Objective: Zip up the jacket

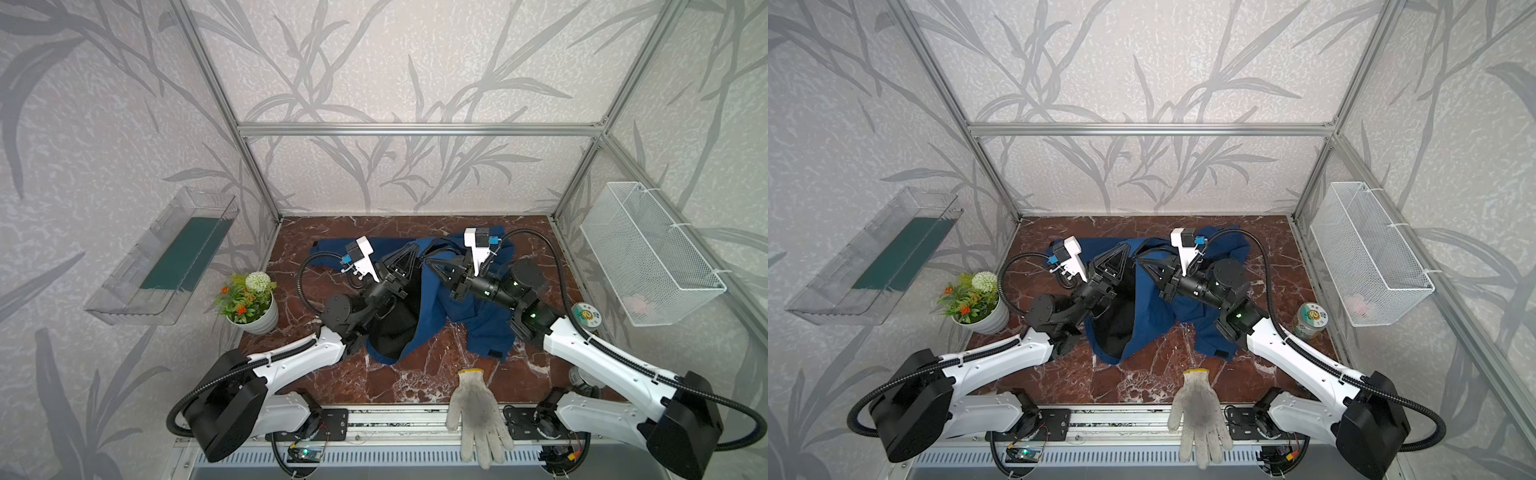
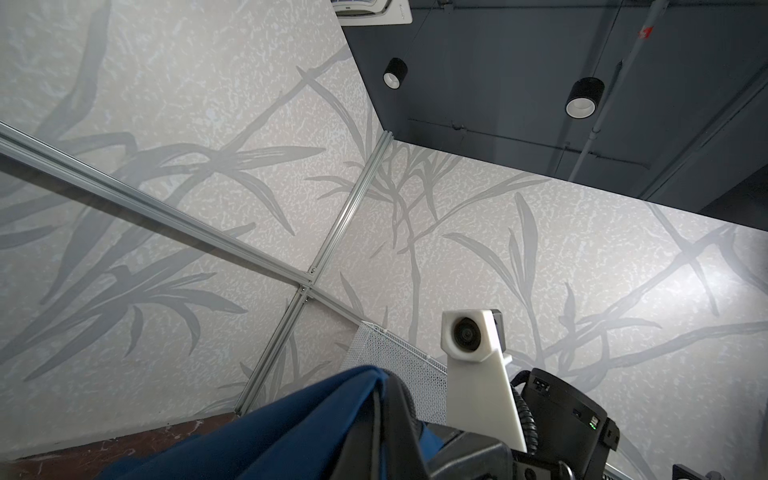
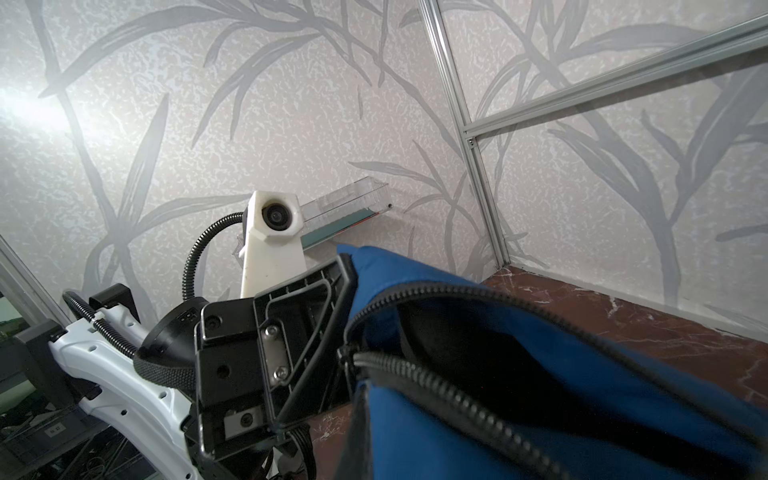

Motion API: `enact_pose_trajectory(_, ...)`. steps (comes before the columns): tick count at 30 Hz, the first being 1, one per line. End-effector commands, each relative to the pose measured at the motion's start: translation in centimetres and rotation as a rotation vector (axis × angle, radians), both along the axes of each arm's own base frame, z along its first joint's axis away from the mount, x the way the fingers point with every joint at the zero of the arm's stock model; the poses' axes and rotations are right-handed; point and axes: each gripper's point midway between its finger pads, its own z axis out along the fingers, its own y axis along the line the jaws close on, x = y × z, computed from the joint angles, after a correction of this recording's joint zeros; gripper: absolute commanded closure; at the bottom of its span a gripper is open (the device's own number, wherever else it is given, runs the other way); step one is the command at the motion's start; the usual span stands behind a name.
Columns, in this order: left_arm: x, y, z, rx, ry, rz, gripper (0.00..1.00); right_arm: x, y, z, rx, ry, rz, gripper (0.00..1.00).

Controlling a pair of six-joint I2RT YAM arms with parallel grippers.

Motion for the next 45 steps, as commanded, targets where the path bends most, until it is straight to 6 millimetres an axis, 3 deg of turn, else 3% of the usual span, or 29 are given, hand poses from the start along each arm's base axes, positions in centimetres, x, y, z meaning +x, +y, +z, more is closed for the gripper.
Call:
enact_pose_trajectory(1,-1.3,1.3,1.9,-0.044,-0.075,0.023,1.00,-1.2,-1.3,4.9,0.115,-0.115,-0.003,1.00)
enact_pose_trajectory(15,-1.0,1.5,2.2,-0.019,-0.113,0.090,1.00,-2.1,-1.5,5.7,0.164,-0.074,0.047,1.00)
enact_pose_trajectory(28,-1.5,2.2,2.8,-0.010,-0.153,0.131,1.00,-2.3,-1.3,4.9,0.150,-0.021,0.049,1.00)
enact_pose_trajectory(45,-1.6,2.3,0.5,0.063,-0.141,0.160,1.00,-1.8,-3.2,6.3,0.218,-0.061,-0.024,1.00)
